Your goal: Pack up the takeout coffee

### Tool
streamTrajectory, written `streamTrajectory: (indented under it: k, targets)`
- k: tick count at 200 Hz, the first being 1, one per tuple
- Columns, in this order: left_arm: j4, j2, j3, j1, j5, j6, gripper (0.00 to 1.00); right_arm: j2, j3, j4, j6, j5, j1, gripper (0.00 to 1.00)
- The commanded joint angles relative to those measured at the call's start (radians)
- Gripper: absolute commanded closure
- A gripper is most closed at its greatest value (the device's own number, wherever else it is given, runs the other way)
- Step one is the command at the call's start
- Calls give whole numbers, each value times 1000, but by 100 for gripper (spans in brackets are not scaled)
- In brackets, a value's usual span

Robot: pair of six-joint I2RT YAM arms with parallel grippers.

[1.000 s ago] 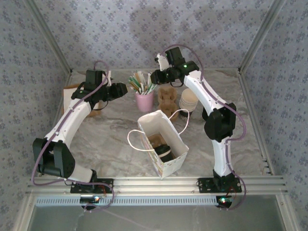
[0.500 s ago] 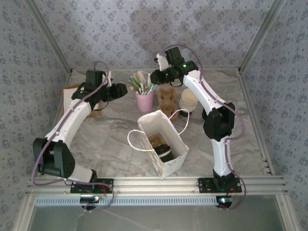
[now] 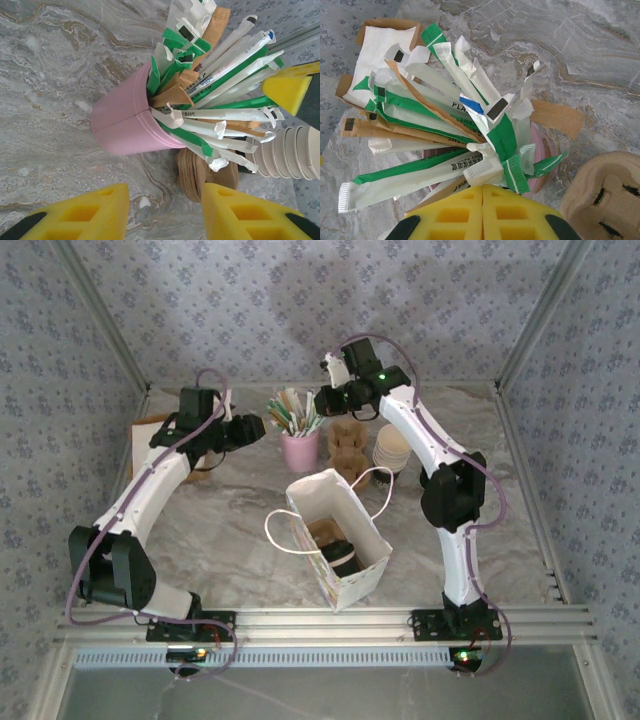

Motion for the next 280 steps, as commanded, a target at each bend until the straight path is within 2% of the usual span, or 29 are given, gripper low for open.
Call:
streamTrajectory:
  k: [1,60,133,230,280]
  targets:
    - [19,-39,-9,4,-3,10,58,-25,33,-17,0,1,7,94]
    - [16,-76,-24,9,-33,4,58,-84,29,-29,-7,42,15,97]
    - [-4,-161,-54,13,-86,-14,58,-228,-3,-36,-12,116,30,97]
    - [-84,-293,-80,16,-139,-32,58,-536,-87,-47,6,158,56,97]
    - [-149,-373,-89,21,-170,-34,58,-696,-114,-135,10,148,99,97]
